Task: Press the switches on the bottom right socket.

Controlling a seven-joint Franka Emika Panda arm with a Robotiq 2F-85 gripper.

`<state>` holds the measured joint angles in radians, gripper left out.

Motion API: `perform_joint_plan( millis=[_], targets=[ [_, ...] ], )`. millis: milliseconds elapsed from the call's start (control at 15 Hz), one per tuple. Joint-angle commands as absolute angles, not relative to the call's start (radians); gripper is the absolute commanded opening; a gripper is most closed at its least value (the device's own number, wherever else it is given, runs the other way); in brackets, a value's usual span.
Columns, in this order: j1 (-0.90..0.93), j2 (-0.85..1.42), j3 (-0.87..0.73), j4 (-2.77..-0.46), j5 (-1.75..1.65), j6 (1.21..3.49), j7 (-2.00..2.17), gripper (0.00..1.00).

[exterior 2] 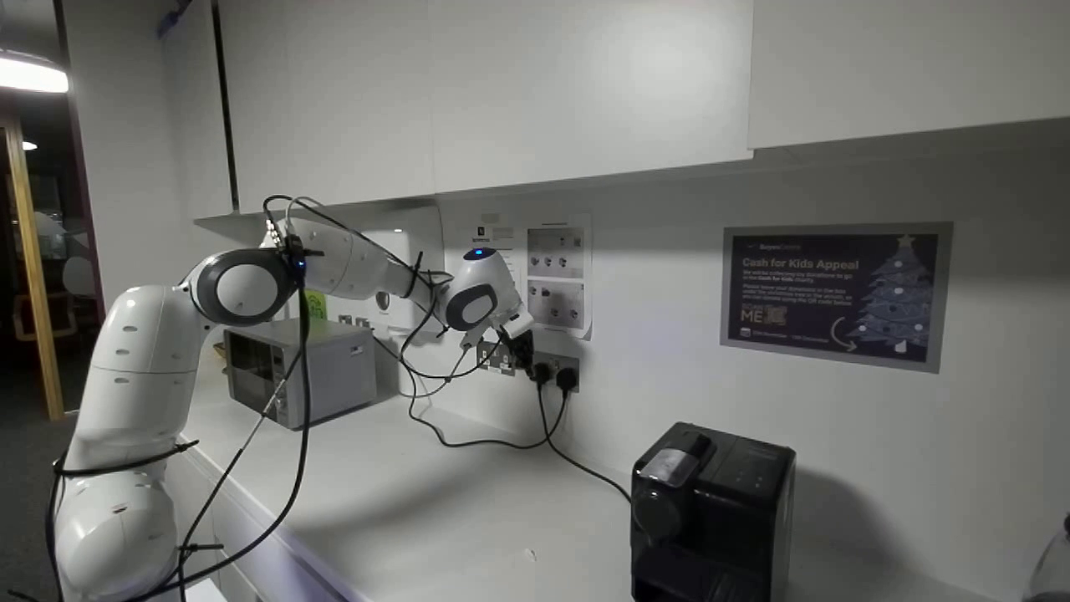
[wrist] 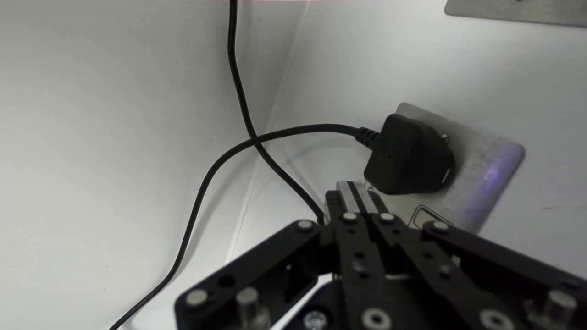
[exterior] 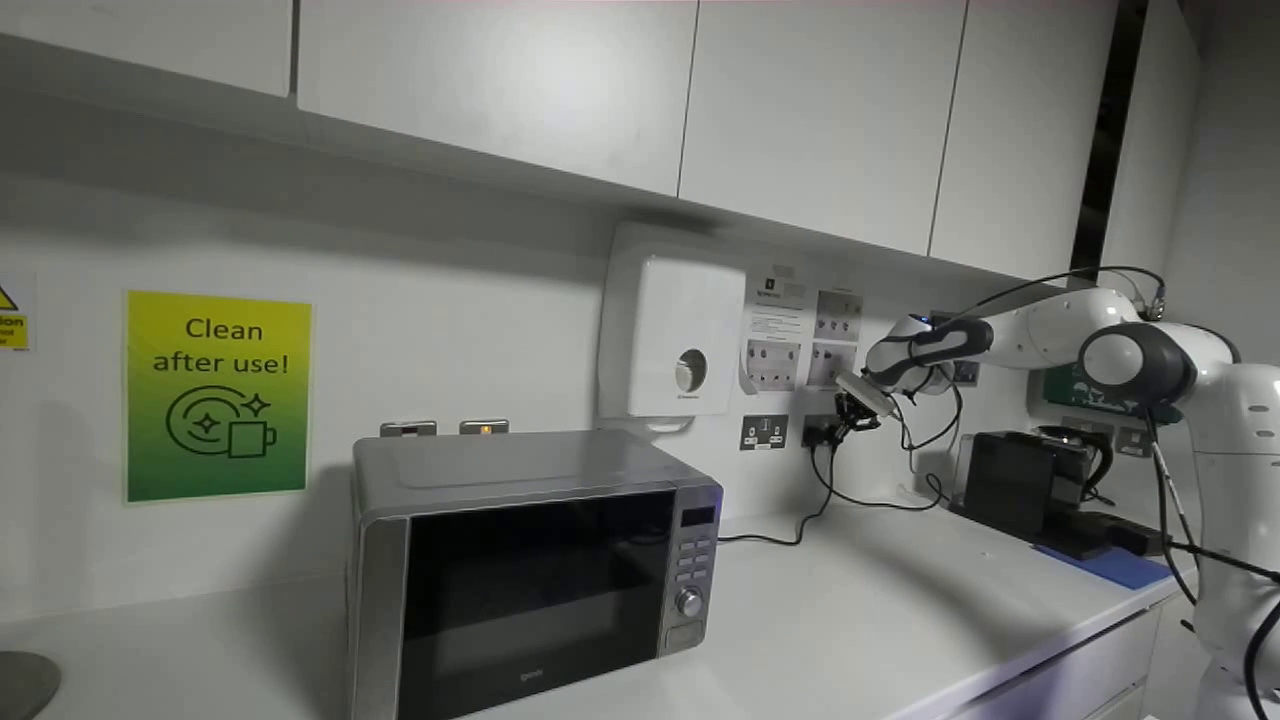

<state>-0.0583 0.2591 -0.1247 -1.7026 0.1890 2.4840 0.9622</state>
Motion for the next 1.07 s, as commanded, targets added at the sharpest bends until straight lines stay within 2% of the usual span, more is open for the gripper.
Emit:
perform_joint_plan(
  millis=[0, 1000],
  targets=[
    [-0.059, 0.261, -0.125, -1.699, 0.191, 2.480, 0.960, 0.01],
    [-0.059, 0.271, -0.125, -1.700, 0.191, 2.480, 0.960, 0.01]
  ],
)
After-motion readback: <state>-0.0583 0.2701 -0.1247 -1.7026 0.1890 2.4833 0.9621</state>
